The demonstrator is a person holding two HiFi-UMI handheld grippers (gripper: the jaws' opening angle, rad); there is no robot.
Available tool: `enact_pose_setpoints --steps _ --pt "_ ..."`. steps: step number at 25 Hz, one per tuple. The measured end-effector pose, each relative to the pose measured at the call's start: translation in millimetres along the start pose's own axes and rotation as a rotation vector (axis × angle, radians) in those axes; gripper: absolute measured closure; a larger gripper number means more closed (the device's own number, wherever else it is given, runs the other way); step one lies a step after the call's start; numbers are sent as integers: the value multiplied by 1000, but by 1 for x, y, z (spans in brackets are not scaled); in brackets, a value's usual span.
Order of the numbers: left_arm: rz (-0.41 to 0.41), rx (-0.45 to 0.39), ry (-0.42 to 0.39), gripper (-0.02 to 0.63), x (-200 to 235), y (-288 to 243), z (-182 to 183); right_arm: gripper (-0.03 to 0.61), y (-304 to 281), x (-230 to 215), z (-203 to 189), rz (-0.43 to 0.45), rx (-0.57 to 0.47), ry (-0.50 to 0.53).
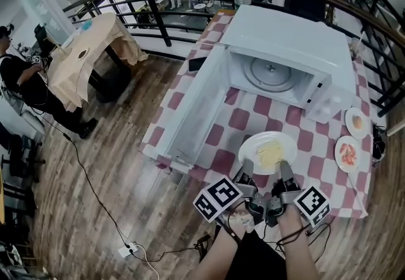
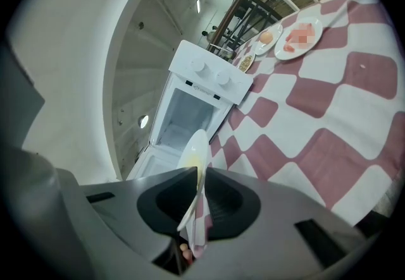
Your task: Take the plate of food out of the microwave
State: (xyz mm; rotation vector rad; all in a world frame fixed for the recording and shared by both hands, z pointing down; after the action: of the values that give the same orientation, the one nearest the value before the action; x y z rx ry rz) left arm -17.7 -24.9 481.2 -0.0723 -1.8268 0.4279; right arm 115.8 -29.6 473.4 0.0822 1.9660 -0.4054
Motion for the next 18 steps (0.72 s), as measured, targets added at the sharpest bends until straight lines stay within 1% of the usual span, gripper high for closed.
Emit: enact_pose_setpoints --steps 2,3,7,10,11,14,18 --pt "1 -1 0 583 1 3 -1 537 2 2 -1 19 -2 -11" --pt "1 -2 0 583 1 5 -1 537 4 1 -2 14 -1 -10" --pt "6 -1 -1 583 3 12 -2 537 14 -5 -4 -39 9 11" --pt "10 0 -2 583 5 15 -4 537 14 -2 -6 6 8 -12" --pt "11 0 -2 583 6 15 -5 537 14 -3 -6 6 9 -14" --pt "10 0 -4 583 6 16 -6 538 19 -9 -5 -41 12 5" --pt "9 -1 -8 583 6 16 -7 538 19 -9 -4 -29 6 -11"
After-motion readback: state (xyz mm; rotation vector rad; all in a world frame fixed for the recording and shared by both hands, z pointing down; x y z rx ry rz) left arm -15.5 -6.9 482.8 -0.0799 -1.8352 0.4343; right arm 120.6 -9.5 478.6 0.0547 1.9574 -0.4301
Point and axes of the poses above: the fingertips, and each gripper's own axes: y backward along the fingers, x to its left, z out of its top, the point moved 1 cm from there along y, backward along the fingers, and after that the axes turned 11 degrees about -x, right-handed, at the moved point
